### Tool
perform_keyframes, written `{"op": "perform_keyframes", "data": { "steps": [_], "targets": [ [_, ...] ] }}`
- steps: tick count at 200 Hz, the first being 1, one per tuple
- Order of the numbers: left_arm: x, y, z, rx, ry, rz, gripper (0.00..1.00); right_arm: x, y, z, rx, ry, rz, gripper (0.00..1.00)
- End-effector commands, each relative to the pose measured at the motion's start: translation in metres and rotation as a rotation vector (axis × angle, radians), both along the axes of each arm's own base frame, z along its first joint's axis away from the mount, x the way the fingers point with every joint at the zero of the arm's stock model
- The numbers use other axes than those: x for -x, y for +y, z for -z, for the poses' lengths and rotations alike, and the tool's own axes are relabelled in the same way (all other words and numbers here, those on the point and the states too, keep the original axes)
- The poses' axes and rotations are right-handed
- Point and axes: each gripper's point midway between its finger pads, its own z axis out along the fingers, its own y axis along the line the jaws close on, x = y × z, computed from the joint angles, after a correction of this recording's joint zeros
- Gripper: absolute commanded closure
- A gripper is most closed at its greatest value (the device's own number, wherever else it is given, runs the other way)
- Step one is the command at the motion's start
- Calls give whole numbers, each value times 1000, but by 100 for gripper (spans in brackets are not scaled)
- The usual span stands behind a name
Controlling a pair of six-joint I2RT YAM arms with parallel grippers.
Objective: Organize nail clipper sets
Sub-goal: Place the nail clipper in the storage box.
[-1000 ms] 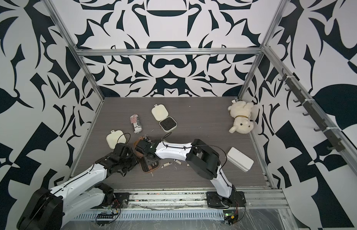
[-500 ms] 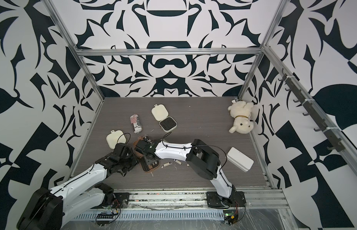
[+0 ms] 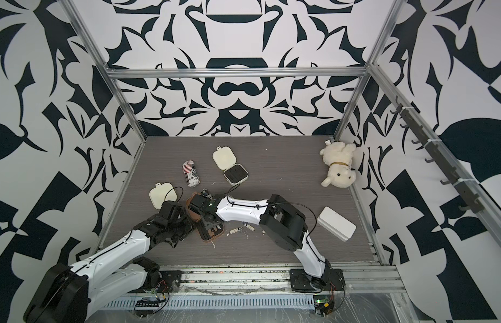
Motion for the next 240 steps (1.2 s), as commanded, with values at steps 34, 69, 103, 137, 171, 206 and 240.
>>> {"op": "perform_keyframes", "data": {
  "steps": [34, 69, 103, 137, 171, 206, 240],
  "targets": [
    [11, 8, 12, -38, 49, -6, 62, -13, 7, -22, -29, -44, 17, 76],
    [12, 9, 13, -40, 52, -6, 62, -19, 10, -32, -47, -59, 21, 74],
    [12, 9, 13, -42, 52, -6, 62, -23, 13, -34, -55, -58, 20, 74],
    [12, 9, 12, -41, 50, -7, 62, -26, 14, -31, -62, -46, 21, 82],
    [13, 10, 13, -43, 52, -7, 62, -25, 17, -26, -64, -33, 19, 88],
    [14, 10, 12, -41, 52, -6, 62, -24, 15, -21, -52, -26, 21, 90],
    [14, 10, 13, -42, 52, -6, 62, -15, 12, -13, -62, 14, 21, 92]
  ]
}}
